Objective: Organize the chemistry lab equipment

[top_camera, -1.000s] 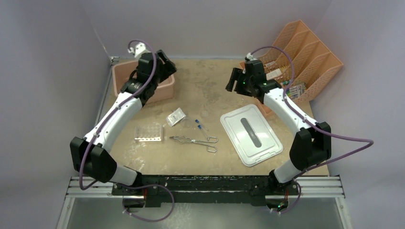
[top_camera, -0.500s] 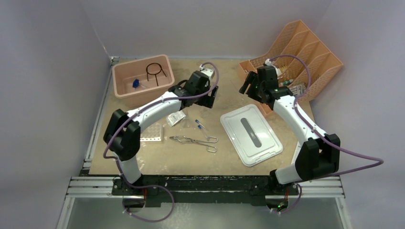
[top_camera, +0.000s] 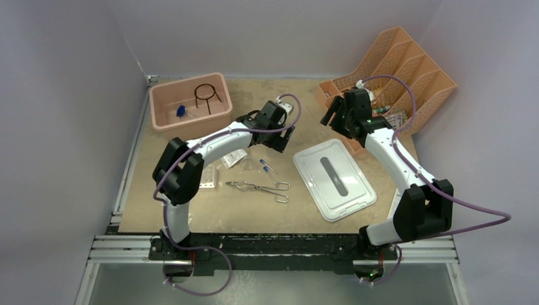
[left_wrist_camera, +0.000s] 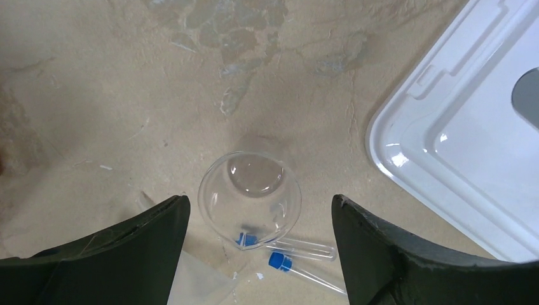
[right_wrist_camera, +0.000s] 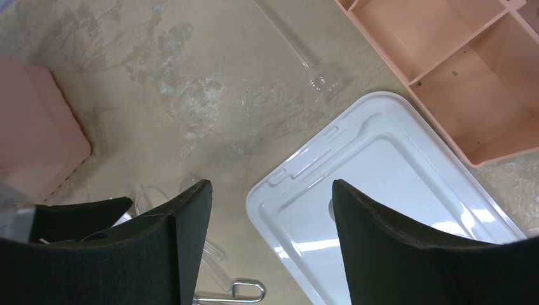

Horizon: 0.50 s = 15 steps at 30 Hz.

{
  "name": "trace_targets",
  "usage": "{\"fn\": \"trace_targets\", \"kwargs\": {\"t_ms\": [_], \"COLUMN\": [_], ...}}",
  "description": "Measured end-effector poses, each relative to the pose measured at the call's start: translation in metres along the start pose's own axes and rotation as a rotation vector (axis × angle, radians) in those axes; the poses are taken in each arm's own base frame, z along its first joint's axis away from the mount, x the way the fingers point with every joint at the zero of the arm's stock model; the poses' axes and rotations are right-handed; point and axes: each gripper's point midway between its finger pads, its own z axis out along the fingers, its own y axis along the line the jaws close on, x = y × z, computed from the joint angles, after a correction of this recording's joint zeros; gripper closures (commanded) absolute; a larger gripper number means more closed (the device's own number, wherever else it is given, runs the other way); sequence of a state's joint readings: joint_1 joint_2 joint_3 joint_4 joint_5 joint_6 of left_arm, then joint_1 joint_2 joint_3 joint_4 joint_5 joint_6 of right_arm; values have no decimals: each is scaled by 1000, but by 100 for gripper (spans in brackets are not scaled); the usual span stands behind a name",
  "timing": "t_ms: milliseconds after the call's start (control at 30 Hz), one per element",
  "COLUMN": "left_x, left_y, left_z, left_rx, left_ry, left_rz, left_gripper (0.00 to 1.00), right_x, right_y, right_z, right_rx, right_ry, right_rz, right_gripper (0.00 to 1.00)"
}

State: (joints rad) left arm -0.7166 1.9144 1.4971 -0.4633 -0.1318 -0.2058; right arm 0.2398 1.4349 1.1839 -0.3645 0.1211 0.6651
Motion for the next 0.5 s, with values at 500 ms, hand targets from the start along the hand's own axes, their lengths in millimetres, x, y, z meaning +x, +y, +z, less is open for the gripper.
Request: {"fn": "trace_targets", "kwargs": {"t_ms": [500], "left_x": [8], "left_y": [3], "left_z": [32], "left_rx": [-47], "left_ry": [56], "left_rz": [-12], "left_gripper": [41], "right_x": [2], "right_y": [1], "right_z": [1], "right_rx": [-6], "right_ry": [6], "right_rz": [6], "right_gripper": [29]}}
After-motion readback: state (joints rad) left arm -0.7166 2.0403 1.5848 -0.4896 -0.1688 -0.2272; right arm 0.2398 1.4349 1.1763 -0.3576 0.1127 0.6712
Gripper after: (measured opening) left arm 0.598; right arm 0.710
